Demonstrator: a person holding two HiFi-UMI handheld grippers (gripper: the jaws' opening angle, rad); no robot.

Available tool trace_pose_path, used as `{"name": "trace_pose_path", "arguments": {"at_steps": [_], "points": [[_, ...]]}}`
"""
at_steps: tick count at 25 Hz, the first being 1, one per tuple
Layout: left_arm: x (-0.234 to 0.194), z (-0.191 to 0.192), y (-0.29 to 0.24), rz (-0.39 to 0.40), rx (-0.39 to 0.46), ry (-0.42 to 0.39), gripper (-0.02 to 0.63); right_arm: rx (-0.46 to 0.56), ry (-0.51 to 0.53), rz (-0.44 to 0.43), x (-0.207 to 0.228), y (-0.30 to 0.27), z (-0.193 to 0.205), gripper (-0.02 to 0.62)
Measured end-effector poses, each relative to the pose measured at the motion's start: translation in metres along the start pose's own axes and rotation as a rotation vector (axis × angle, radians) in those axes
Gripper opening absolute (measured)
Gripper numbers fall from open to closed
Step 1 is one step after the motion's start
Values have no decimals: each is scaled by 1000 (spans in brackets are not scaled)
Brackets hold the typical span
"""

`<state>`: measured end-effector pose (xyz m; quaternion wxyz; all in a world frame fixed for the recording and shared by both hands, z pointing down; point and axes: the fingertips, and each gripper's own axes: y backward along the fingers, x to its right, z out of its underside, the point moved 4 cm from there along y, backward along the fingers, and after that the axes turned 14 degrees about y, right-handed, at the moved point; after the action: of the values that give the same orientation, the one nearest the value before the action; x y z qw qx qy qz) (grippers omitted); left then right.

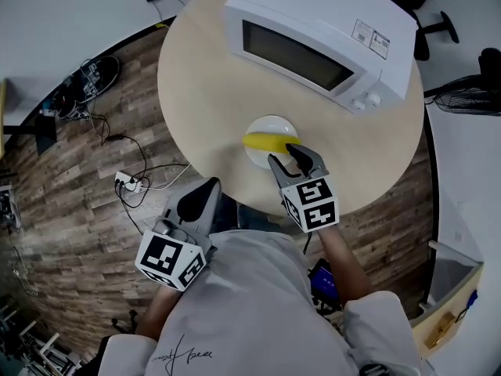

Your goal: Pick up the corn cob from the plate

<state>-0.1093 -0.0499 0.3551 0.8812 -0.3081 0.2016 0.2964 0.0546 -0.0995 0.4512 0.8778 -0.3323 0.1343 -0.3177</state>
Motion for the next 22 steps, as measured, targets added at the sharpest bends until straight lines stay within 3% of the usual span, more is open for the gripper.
{"name": "trace_pose_path", "arguments": {"at_steps": [22], "points": [[-18,2,9,-26,8,71,-6,-163,134,-134,13,-52,22,224]]}}
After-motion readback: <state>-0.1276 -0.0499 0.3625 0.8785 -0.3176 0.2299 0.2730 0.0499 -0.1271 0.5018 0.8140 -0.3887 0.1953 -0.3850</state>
